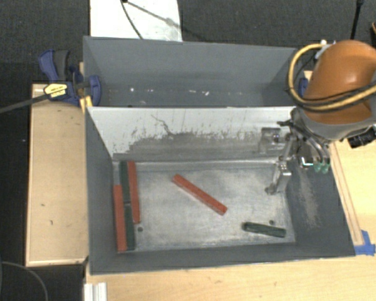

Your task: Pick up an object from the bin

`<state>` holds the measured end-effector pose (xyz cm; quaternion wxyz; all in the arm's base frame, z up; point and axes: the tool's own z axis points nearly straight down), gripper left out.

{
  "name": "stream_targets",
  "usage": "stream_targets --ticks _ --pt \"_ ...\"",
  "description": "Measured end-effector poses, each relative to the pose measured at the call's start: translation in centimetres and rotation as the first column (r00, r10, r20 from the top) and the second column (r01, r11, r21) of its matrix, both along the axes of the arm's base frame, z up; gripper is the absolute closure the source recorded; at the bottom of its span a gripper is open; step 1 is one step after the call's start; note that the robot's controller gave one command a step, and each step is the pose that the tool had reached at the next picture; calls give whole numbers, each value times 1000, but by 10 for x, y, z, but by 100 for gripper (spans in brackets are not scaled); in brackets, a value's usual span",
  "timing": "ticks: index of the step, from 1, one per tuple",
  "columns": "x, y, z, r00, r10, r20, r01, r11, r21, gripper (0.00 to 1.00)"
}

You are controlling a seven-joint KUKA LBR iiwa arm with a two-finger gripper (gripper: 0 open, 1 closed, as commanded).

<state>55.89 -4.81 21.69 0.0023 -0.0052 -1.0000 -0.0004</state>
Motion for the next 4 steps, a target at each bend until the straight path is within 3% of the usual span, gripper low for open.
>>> stream_targets --ticks 1,2,3,4 --pt "-48 75 -132 984 -180 -2 180 984 0 0" --pt "-45 72 -128 984 -179 6 179 984 0 100" --pt "-45 72 -128 984 -178 6 178 984 0 0" --pt "-45 72 -128 984 -177 6 177 984 -1 100"
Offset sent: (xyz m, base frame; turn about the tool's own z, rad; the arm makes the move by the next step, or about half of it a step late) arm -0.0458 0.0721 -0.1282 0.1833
